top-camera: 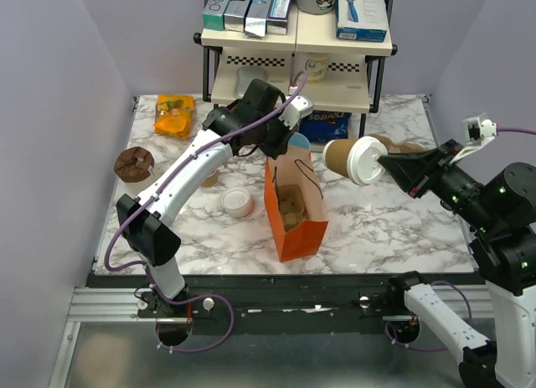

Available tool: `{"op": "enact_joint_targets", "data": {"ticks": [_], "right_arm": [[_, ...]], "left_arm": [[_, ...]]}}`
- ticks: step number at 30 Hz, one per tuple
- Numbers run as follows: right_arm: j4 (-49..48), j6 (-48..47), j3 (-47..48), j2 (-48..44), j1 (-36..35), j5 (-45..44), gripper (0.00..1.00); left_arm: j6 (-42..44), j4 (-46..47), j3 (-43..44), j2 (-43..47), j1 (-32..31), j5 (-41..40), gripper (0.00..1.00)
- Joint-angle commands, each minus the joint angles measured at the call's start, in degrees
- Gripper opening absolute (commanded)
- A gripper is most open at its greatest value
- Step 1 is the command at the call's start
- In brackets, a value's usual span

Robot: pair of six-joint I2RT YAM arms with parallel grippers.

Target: Pack the takeout coffee

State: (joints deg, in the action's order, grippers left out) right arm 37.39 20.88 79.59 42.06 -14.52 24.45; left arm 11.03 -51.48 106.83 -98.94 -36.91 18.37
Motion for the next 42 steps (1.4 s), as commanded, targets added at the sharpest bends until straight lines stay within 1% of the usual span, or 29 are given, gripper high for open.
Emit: {"op": "enact_joint_targets", "data": {"ticks": [1,2,3,5,6,8,9,10,12,13,14,15,16,18,19,21,22,27,28,31,34,37,42], "right_arm": [[-0.30,1.18,1.87,-2.07,0.11,-7.13,0.01],[0.23,1.18,2.49,-1.73,0.20,-7.48,0.01],[0.84,1.35,3.28,-1.46,0.20,-7.48,0.01],[2.34,1.53,4.86,-0.58,0.11,-4.25,0.01],[2.51,1.79,4.96,-0.06,0.20,-2.93,0.01],[1.55,2.49,4.52,-0.14,0.11,1.12,0.01],[1.55,2.84,4.61,0.03,0.20,2.17,0.01],[1.81,3.11,4.78,0.30,0.20,4.10,0.01],[2.16,3.46,5.22,0.56,0.11,6.04,0.01],[2.08,3.72,5.14,0.48,0.11,7.36,0.01],[1.99,4.25,4.96,0.56,0.11,8.24,0.01],[2.08,4.43,4.78,0.65,0.11,9.03,0.01],[2.86,4.52,4.70,0.83,0.11,9.13,0.01],[3.31,4.52,4.17,0.91,0.11,7.99,0.01],[4.35,4.43,4.34,1.00,0.11,4.77,0.01],[5.15,4.34,4.96,1.44,0.20,1.76,0.01],[6.20,4.17,5.57,1.70,0.11,-1.13,0.01],[8.75,2.67,7.51,3.63,0.20,-8.61,0.01],[10.24,2.67,7.33,3.81,0.11,-11.50,0.01],[12.08,2.23,4.96,3.73,0.20,-15.64,0.01],[14.37,1.44,4.08,4.34,0.20,-15.84,0.01],[15.17,0.91,3.56,5.57,0.11,-13.90,0.01],[15.08,0.83,4.16,9.08,0.20,-14.25,0.01]], "left_arm": [[-27.14,-1.23,4.17,-0.63,-1.94,-17.90,0.00],[-30.94,-2.99,6.53,-1.34,-1.94,-23.59,0.00],[-37.85,-6.75,7.42,-2.04,-1.94,-24.60,0.00],[-40.72,-7.84,6.04,-1.97,-1.94,-24.61,0.00],[-44.56,-6.71,4.63,-1.44,-1.94,-23.74,0.00],[-47.92,-5.39,0.95,1.63,-1.68,-23.47,0.00],[-49.42,-5.03,0.23,2.68,-1.50,-24.43,0.00],[-52.65,-4.68,-0.47,4.87,-1.42,-25.13,0.00],[-55.57,-2.50,-4.77,7.34,-1.41,-25.06,0.00],[-58.02,-1.26,-6.87,10.05,-1.41,-22.53,0.00],[-59.79,-0.03,-11.68,11.64,-1.50,-21.89,0.00],[-60.85,3.55,-14.25,13.14,-1.42,-21.28,0.00],[-60.86,5.15,-16.45,15.59,-1.41,-19.36,0.00],[-60.78,6.04,-19.28,17.19,-1.68,-20.39,0.00],[-60.34,6.39,-19.90,18.59,-1.77,-20.57,0.00],[-59.11,8.05,-21.48,19.74,-1.94,-20.05,0.00],[-58.58,8.50,-21.66,20.27,-1.94,-19.61,0.00],[-55.34,10.17,-23.06,20.62,-3.00,-18.90,0.00],[-55.15,10.44,-23.33,20.62,-3.00,-18.81,0.00],[-53.30,12.19,-24.56,20.80,-3.52,-18.72,0.00],[-52.86,12.11,-24.39,20.01,-3.44,-18.72,0.00],[-51.81,12.46,-24.03,19.48,-3.44,-18.37,0.00],[-50.75,14.04,-24.91,19.57,-3.52,-15.30,0.00]]}}
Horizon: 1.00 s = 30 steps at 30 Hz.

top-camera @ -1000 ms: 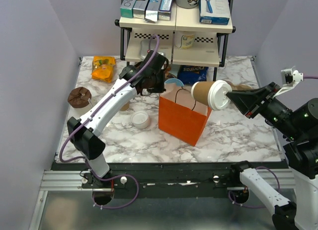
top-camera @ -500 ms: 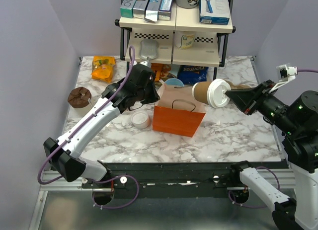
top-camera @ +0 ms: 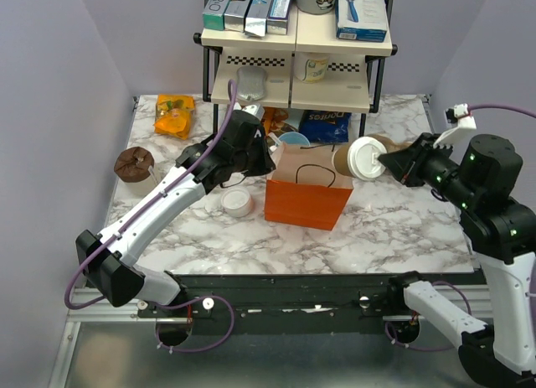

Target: Pack the takeout coffee

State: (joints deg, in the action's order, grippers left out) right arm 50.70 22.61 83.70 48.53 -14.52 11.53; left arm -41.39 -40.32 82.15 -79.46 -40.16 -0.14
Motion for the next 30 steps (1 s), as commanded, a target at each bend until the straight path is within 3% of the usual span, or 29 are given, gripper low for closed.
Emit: {"op": "enact_joint_targets", "data": {"ticks": [1,8,13,30], "right_arm": [[1.95,-0.90,0.41,3.23,0.11,-1.33,0.01],[0.81,-1.16,-1.69,7.54,0.20,5.51,0.01],[-0.59,-1.34,-2.23,11.14,-0.07,5.35,0.01],[3.97,0.06,4.36,20.89,-10.86,-7.30,0.01]], "left_arm": [[1.66,3.13,-0.41,0.27,-0.18,3.39,0.00],[0.69,4.63,-0.76,0.27,-0.18,5.32,0.00],[1.13,4.98,-0.24,-1.40,-0.18,7.43,0.00],[3.50,7.00,-0.06,-1.13,-0.35,7.78,0.00]]}}
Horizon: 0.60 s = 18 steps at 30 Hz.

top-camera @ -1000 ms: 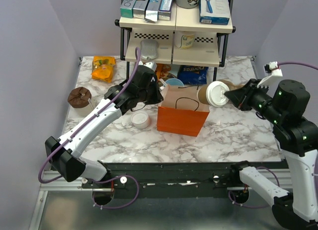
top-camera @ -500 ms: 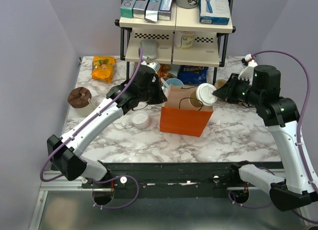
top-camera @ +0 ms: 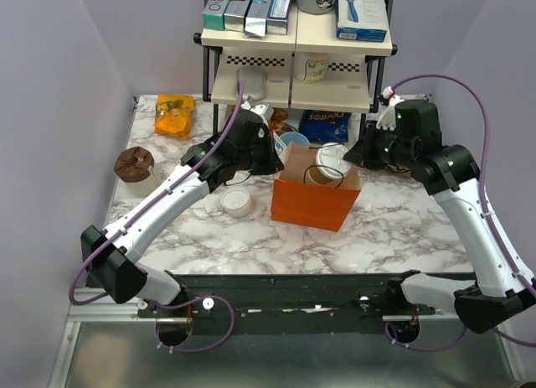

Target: Pack the takeout coffee

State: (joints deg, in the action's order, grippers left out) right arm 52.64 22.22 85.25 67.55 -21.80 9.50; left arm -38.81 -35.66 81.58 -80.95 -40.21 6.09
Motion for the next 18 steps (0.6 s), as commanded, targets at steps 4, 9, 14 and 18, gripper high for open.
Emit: {"op": "enact_joint_targets", "data": {"ticks": [4,9,14,18], "right_arm": [[2.03,1.51,3.87,4.78,-6.84,-8.70,0.01],[-0.43,3.88,1.85,6.19,-9.74,-12.48,0.01],[-2.63,5.55,1.76,8.30,-11.59,-14.51,0.01],[-2.72,6.52,2.72,10.14,-13.00,-18.45,0.01]], "left_arm": [[0.58,3.05,-0.02,0.53,-0.49,1.82,0.00],[-0.48,3.49,-0.81,0.97,-0.49,0.95,0.00],[-1.01,3.58,-1.25,1.05,-0.58,-0.11,0.00],[-1.27,2.88,-1.16,1.14,-0.58,-1.51,0.00]]}}
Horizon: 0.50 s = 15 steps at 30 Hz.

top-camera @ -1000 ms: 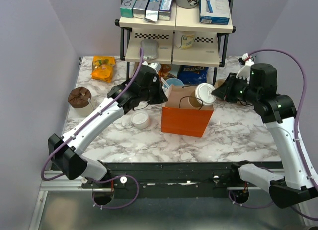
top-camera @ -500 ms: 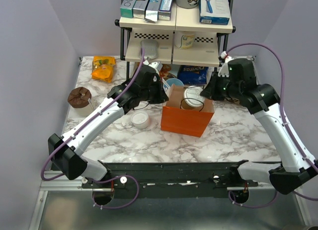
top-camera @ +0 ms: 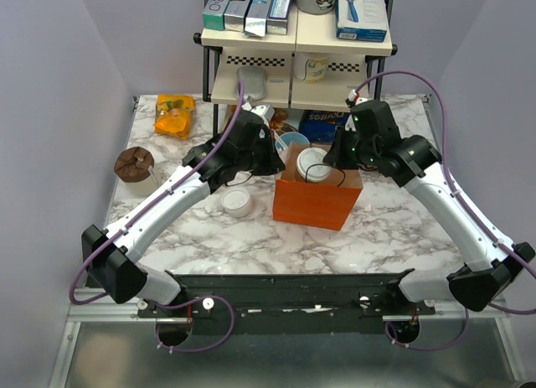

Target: Pack the takeout coffee

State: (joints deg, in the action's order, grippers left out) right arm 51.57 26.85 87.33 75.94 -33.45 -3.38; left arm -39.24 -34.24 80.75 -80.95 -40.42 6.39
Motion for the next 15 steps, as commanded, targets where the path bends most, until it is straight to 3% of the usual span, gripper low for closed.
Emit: {"op": "enact_joint_targets", "data": {"ticks": [1,6,11,15], "right_arm": [[-0.87,2.06,0.82,1.93,-1.70,-6.28,0.01],[-0.94,2.59,-0.58,2.02,-2.58,-7.79,0.01],[-5.86,-0.21,-3.91,1.75,-3.20,-3.22,0.01],[-5.43,-0.13,-3.39,3.07,-4.34,-7.59,0.01]], "left_arm": [[-1.01,1.37,-0.33,1.32,-0.44,-2.34,0.00],[-0.92,1.37,-0.42,1.58,-0.53,-3.49,0.00],[-0.92,1.54,-0.42,1.14,-0.62,-3.14,0.10],[-0.92,1.72,-0.51,0.97,-0.53,-2.70,0.10]]}}
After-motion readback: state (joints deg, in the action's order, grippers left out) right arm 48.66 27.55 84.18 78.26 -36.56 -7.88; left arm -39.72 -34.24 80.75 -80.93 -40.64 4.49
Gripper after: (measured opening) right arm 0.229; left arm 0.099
